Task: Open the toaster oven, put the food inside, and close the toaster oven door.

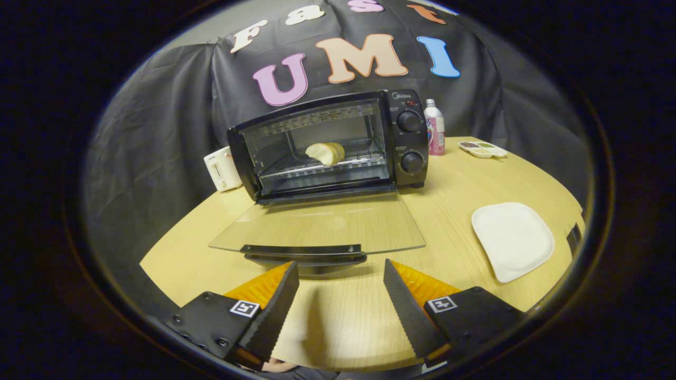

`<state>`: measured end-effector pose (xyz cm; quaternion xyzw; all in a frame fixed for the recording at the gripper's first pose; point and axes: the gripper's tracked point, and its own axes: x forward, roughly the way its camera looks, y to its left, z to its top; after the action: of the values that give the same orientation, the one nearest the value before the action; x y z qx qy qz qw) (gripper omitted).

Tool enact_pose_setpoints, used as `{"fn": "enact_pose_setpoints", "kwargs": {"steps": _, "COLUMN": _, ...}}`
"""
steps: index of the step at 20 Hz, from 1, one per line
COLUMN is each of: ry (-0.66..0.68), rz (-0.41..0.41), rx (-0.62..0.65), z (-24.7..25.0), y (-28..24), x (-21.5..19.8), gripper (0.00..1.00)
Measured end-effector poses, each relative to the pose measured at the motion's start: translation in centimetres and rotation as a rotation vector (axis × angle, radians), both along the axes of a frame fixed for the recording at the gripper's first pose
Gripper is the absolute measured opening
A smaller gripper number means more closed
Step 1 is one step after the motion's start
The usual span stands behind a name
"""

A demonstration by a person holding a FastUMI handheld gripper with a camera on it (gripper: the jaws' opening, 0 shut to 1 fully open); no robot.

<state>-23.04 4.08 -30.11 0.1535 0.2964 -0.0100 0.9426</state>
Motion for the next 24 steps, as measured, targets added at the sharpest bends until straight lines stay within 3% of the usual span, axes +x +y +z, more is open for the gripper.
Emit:
{"fn": "enact_pose_setpoints", "kwargs": {"steps": 9, "ry": -0.062, "rz": 0.023, "rx": -0.029, "z": 2.0, "y": -0.5, "x": 1.1, "gripper": 0.99}}
{"fn": "enact_pose_setpoints", "kwargs": {"steps": 24, "ry": -0.319, "rz": 0.034, "rx": 0.024, "z": 12.1, "y": -1.4, "x": 8.0, "gripper": 0.99}}
